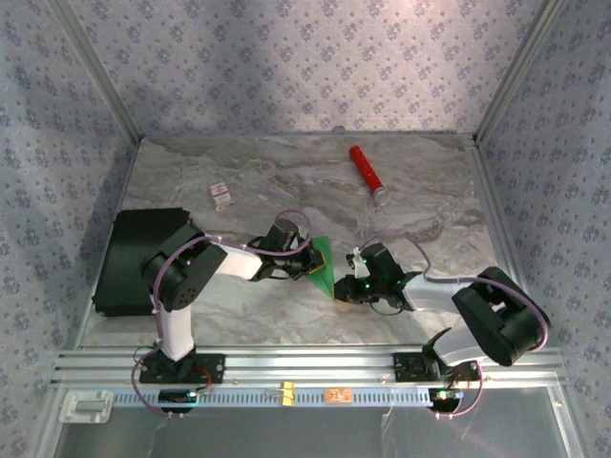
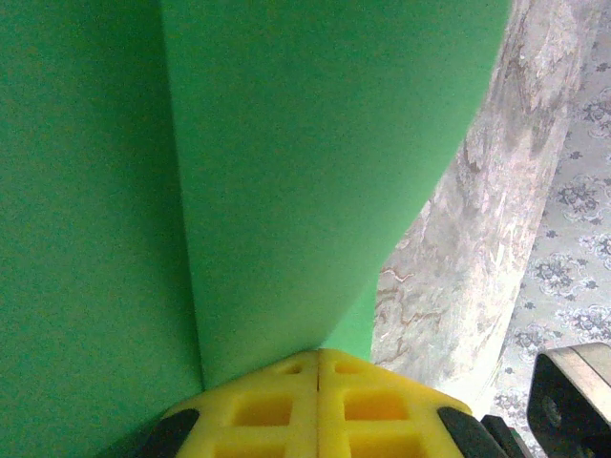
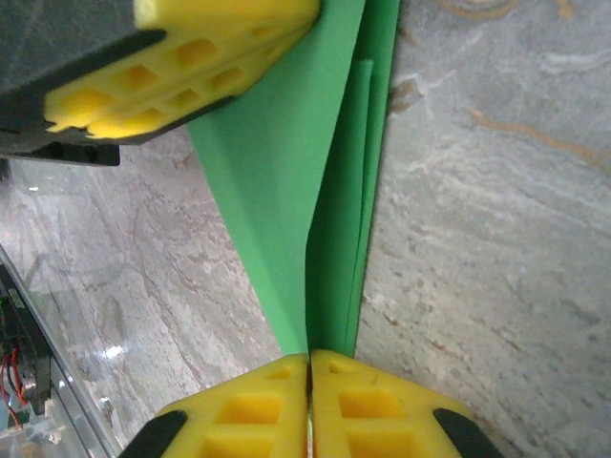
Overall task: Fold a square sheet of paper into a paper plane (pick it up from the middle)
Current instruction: Fourth fold the wing at the center of the table.
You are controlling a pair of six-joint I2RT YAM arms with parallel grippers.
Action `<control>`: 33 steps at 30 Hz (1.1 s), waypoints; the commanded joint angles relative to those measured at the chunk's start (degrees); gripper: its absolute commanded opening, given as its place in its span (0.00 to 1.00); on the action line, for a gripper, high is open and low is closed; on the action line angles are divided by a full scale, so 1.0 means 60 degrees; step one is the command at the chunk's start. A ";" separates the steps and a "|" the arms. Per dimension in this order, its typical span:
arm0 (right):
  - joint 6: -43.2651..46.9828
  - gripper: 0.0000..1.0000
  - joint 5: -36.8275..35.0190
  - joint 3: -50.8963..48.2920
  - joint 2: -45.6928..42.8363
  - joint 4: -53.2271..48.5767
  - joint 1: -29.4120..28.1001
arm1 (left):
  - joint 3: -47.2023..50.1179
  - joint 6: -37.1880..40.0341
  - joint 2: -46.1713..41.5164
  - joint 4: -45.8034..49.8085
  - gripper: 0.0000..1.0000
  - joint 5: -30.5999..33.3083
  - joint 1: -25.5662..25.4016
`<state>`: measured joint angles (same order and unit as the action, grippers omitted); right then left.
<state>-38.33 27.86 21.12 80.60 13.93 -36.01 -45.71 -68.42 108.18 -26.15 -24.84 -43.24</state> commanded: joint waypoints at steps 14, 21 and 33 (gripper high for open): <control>0.0309 0.12 -0.0012 -0.0487 -0.0325 -0.1670 0.0025 | 0.0097 0.0143 0.0440 0.0695 0.06 0.0434 0.0060; 0.0309 0.05 0.0070 -0.0513 -0.0227 -0.1739 0.0018 | 0.0078 0.0124 0.0469 0.0638 0.06 0.0419 0.0061; 0.0309 0.07 0.0249 -0.0605 -0.0366 -0.1838 0.0010 | 0.0121 0.0094 0.0470 0.0601 0.06 0.0419 0.0064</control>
<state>-37.01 27.94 20.18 78.39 11.31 -35.86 -45.71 -68.45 108.25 -26.30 -25.08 -43.24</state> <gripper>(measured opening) 0.074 0.062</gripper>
